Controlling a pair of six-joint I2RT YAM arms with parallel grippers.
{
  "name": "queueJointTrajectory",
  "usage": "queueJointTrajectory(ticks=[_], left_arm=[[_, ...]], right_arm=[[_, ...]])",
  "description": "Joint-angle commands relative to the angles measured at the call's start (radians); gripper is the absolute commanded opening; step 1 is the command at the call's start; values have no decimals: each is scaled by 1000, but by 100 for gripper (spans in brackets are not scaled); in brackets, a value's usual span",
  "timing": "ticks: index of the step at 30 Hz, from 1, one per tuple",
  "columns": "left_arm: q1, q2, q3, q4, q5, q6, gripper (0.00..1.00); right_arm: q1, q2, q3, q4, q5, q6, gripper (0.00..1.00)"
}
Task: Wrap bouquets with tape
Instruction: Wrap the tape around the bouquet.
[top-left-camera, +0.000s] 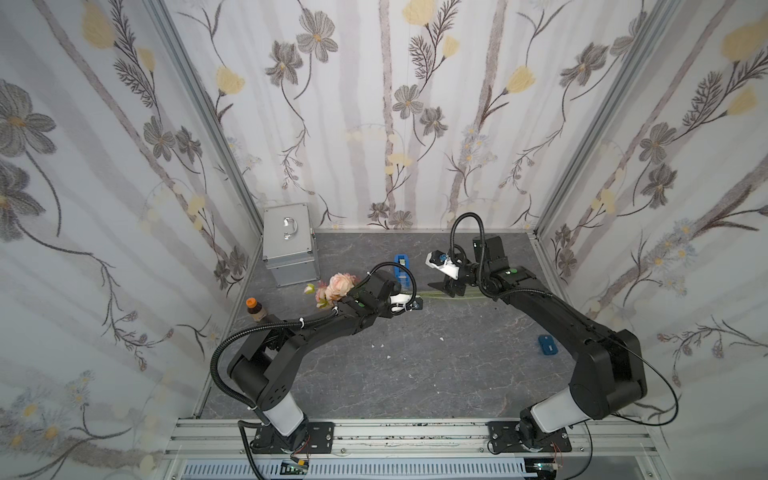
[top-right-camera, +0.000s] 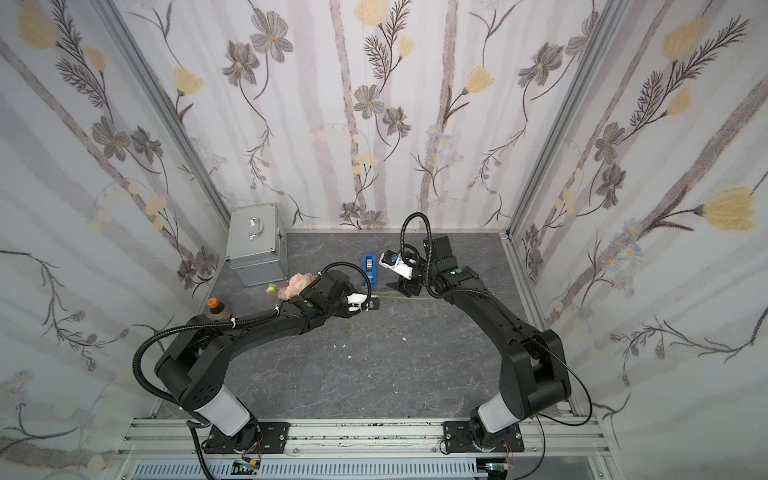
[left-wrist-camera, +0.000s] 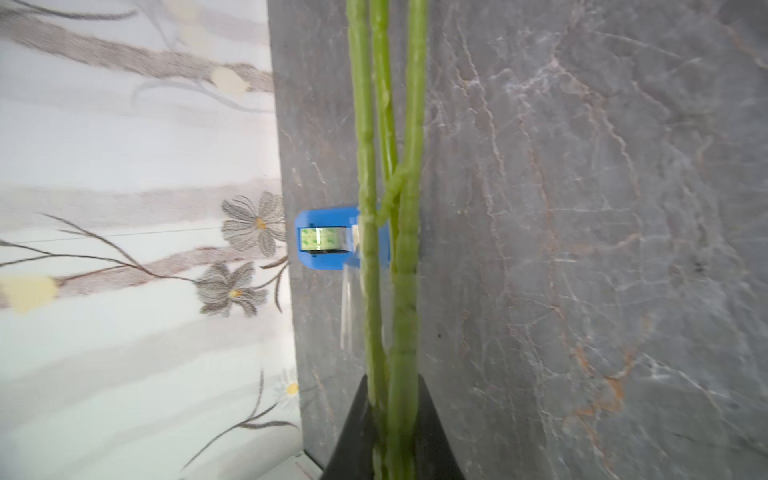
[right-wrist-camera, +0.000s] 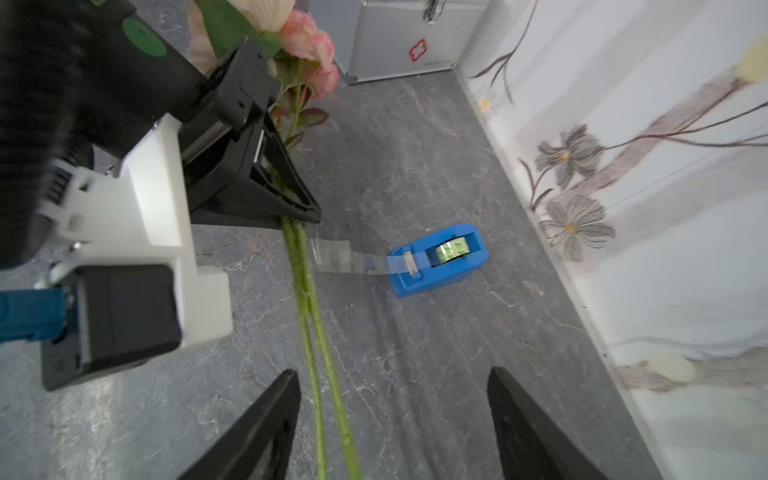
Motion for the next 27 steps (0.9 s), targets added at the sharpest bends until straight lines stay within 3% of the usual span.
queueJointTrajectory(ticks=[1, 7, 16, 21, 24, 26, 27], left_arm=[[-7, -7, -28, 207, -72, 121, 0], [-17, -1, -58, 278, -108, 154, 0], [-32, -18, -77, 320, -130, 152, 0], [-38, -38, -92, 299, -141, 138, 0], [-40, -60, -95, 242, -138, 112, 0], [-40, -85, -97, 186, -126, 87, 16], [-41, -102, -102, 161, -114, 67, 23]], right_arm=[[1, 93, 109, -217, -58, -25, 72], [14, 247, 242, -317, -52, -44, 70], [21, 339, 322, -382, -45, -78, 64], [31, 358, 346, -385, -18, -107, 41], [35, 353, 346, -382, -10, -134, 14], [36, 348, 346, -379, -4, -151, 0], [37, 346, 346, -373, 2, -160, 0]])
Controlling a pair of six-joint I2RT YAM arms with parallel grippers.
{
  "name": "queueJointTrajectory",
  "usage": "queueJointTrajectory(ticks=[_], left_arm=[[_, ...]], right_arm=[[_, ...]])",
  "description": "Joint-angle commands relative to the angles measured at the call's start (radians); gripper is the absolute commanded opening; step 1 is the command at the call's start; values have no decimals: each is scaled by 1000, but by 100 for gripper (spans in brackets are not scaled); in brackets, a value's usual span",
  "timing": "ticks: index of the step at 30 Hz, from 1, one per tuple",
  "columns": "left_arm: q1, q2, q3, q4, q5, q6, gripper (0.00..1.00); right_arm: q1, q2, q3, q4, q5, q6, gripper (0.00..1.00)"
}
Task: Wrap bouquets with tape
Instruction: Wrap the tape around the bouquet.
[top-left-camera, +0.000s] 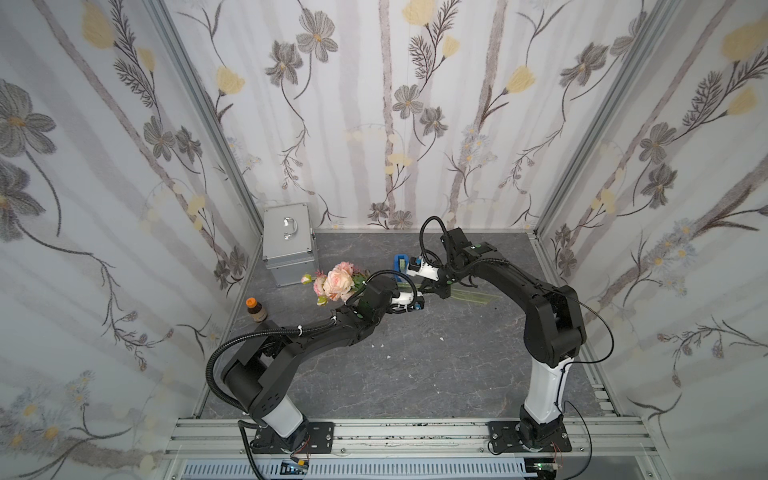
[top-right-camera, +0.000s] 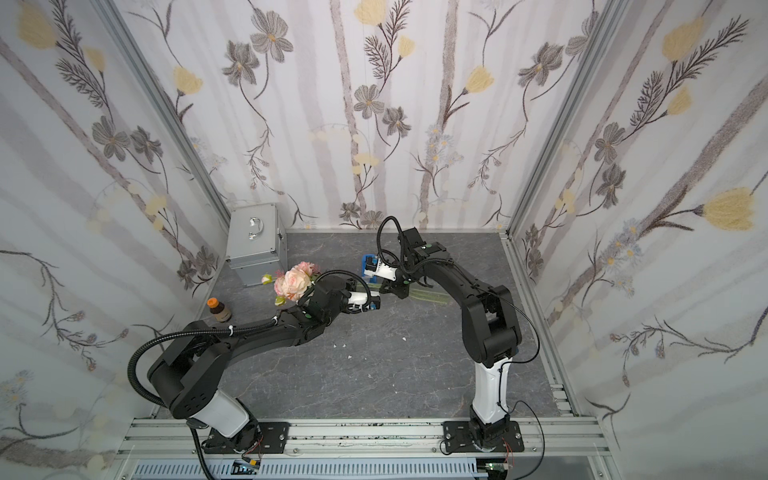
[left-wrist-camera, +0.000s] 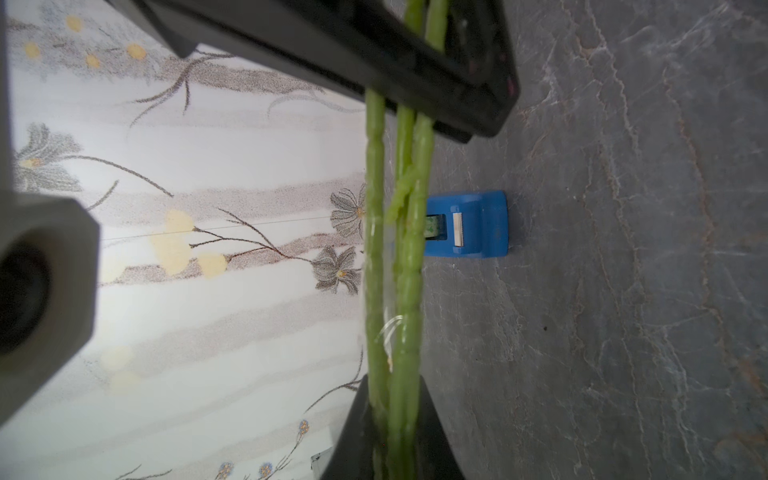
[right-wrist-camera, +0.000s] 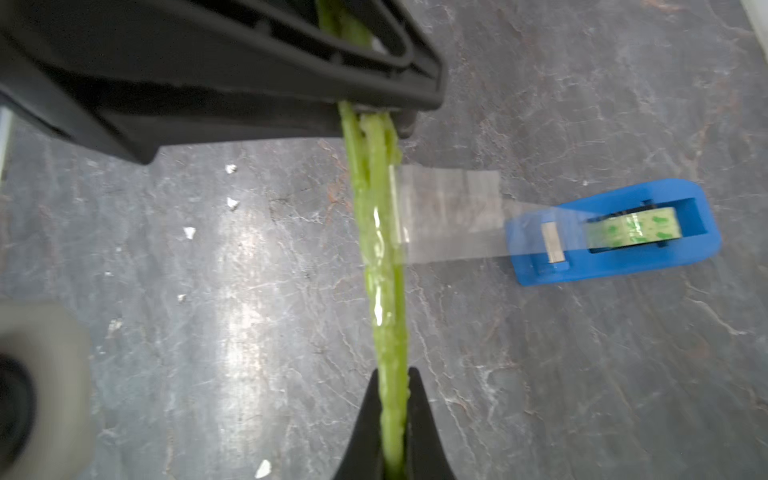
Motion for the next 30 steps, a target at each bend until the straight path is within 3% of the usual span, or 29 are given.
queueJointTrajectory(ticks=[1, 4, 10, 15, 21, 30], left_arm=[[-2, -52, -11, -80, 49, -73, 31], [-2, -121, -25, -178, 104, -140, 49], [27, -360, -64, -365, 296, -266, 72], [121, -468, 24, -548, 478, -411, 75], [191, -389, 165, -780, 654, -475, 75], [193, -236, 303, -898, 705, -477, 74]], right_arm=[[0, -8, 7, 49, 52, -29, 0], [8, -17, 1, 71, 71, -54, 0], [22, -67, -70, 195, 98, -87, 0], [42, -133, -192, 361, 122, -126, 0], [62, -237, -393, 632, 195, -148, 0], [92, -321, -582, 883, 266, -245, 0]])
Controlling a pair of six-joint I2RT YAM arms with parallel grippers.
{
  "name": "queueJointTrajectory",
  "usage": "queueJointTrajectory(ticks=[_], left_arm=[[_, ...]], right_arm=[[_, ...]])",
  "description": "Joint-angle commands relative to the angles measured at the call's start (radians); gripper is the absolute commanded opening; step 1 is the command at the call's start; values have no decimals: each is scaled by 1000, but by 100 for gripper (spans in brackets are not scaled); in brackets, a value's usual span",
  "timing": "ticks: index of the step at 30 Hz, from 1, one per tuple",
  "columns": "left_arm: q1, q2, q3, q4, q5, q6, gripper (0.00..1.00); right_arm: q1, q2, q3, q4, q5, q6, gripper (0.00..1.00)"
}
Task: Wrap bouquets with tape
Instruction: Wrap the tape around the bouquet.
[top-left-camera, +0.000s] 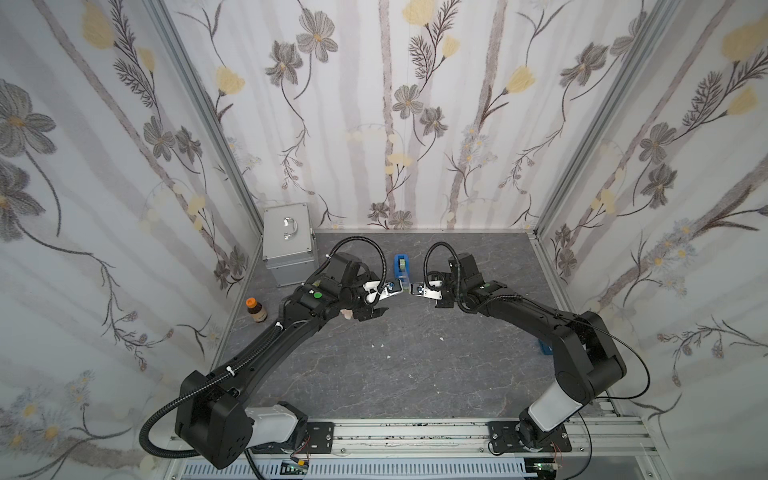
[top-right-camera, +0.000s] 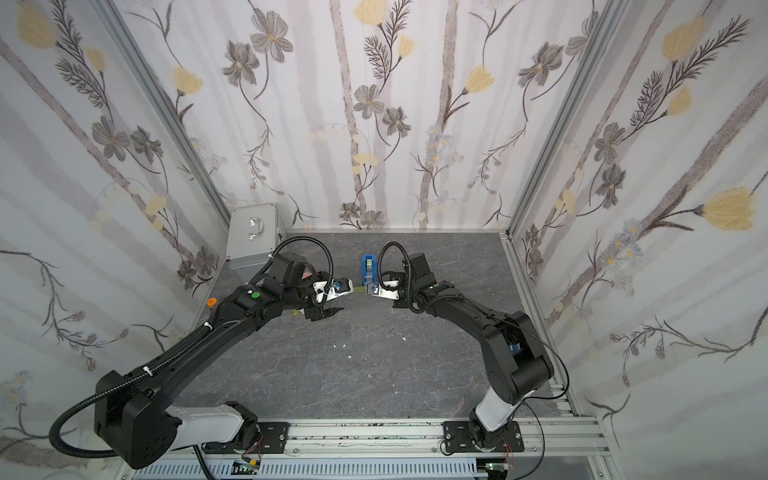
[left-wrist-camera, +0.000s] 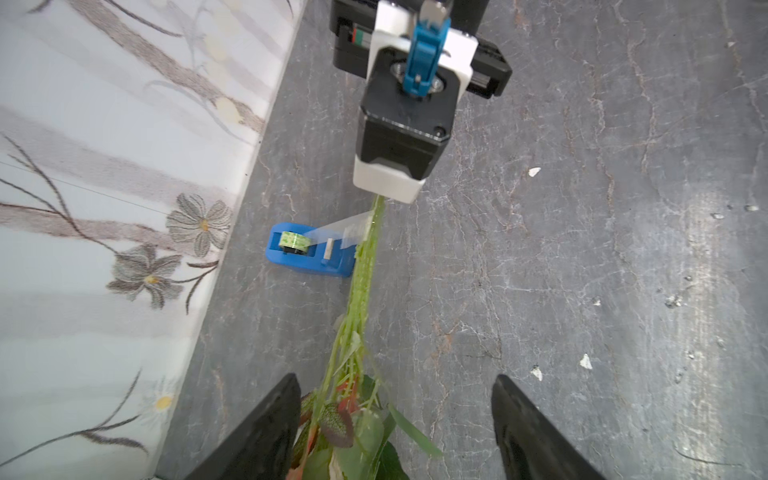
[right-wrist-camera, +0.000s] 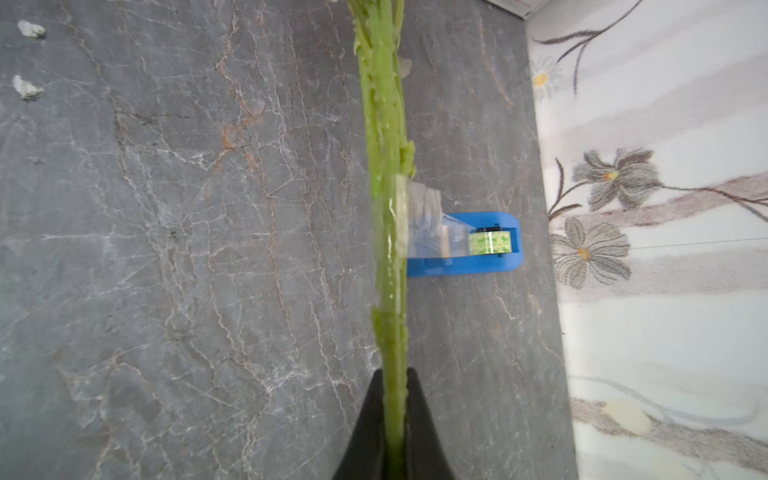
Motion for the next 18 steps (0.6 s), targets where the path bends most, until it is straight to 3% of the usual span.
queueJointTrajectory(ticks=[1, 18], left_arm=[[0, 47, 67, -88, 61, -13, 74], [3, 467, 435, -334, 26, 38, 66]], right_arm=[[12, -16, -40, 191, -10, -61, 0], [46, -67, -279, 629, 54, -194, 0]])
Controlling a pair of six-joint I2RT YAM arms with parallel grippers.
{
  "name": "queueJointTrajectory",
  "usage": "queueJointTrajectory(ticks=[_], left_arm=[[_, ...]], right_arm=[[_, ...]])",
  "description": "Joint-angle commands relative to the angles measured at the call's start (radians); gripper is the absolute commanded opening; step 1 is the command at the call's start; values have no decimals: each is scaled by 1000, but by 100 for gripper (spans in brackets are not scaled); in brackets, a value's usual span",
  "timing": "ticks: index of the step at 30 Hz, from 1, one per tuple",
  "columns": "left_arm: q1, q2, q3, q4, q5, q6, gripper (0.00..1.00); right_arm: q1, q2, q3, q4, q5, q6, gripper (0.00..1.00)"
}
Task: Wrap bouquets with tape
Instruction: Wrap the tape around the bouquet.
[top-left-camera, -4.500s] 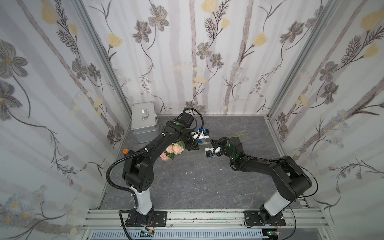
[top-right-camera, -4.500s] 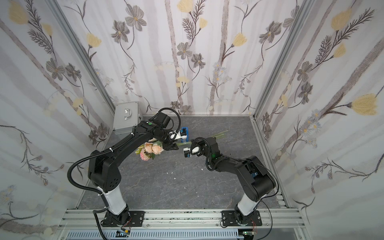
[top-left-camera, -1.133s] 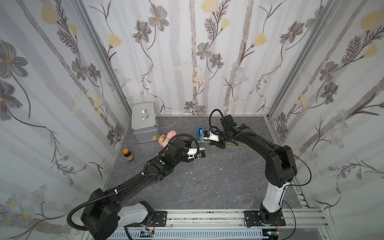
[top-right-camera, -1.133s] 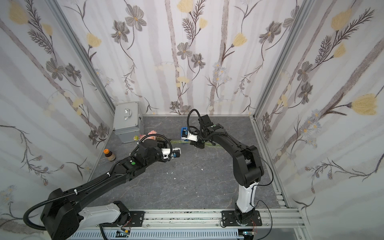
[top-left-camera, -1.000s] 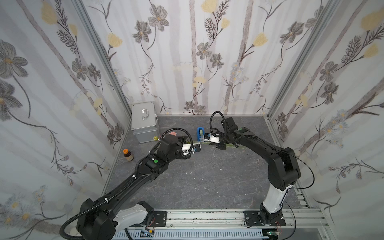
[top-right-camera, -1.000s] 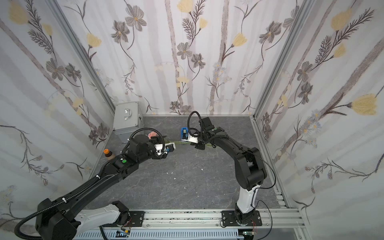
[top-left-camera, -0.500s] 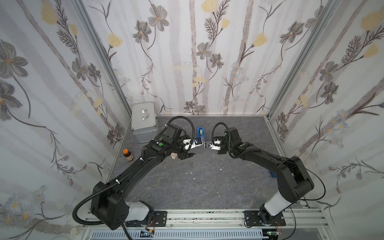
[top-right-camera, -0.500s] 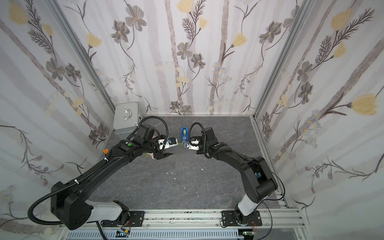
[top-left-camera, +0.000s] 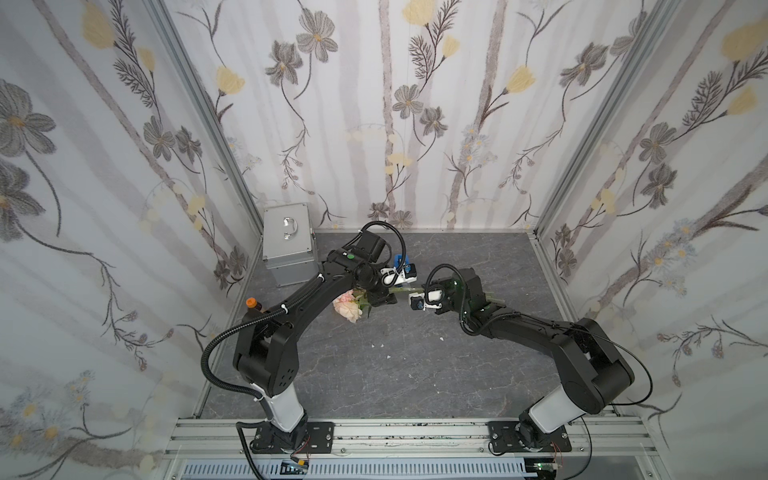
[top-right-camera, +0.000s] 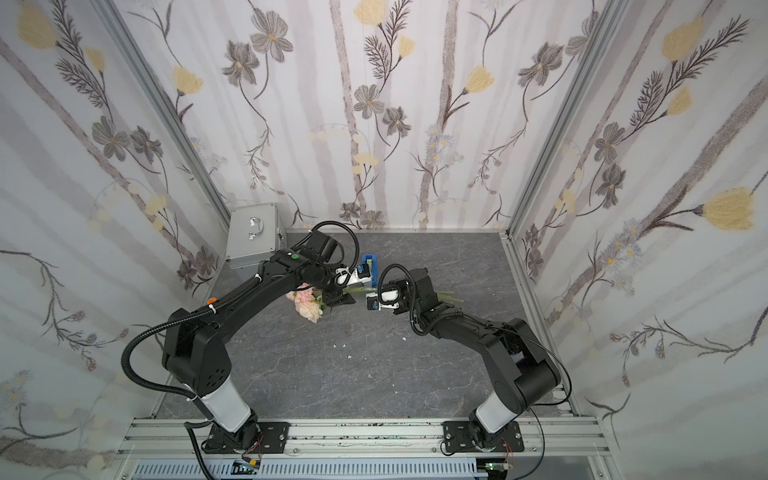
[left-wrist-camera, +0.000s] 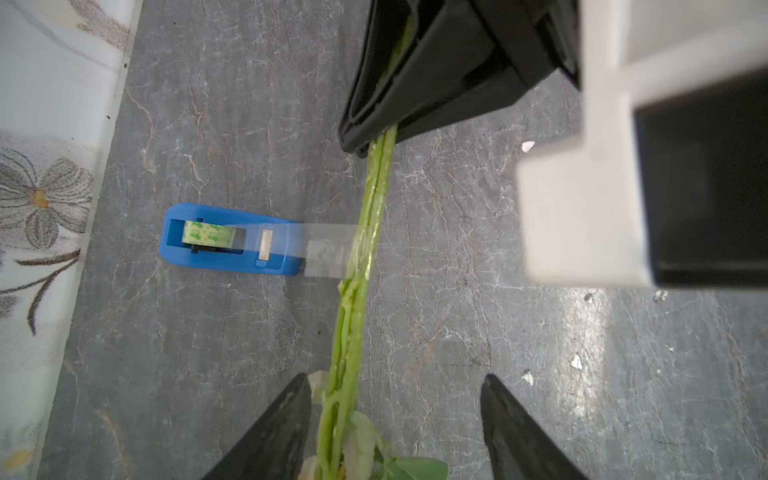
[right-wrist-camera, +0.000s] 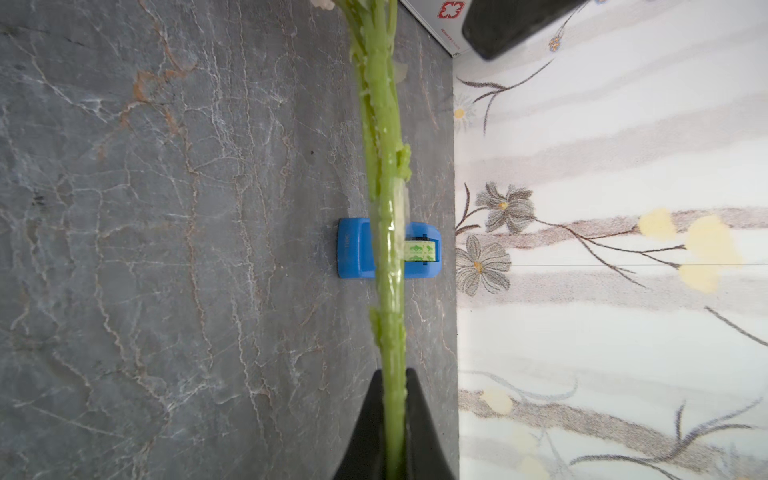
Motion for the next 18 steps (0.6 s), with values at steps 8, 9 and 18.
queueJointTrajectory(ticks=[8, 9, 18], left_arm=[[1, 170, 173, -194, -6, 48, 58], [1, 180, 182, -200, -6, 49, 57], [-10, 227, 198, -182, -40, 76, 39]], right_arm=[[7, -17, -99, 298, -78, -57, 0], [7, -20, -101, 309, -79, -56, 0], [12, -14, -112, 326, -93, -59, 0]])
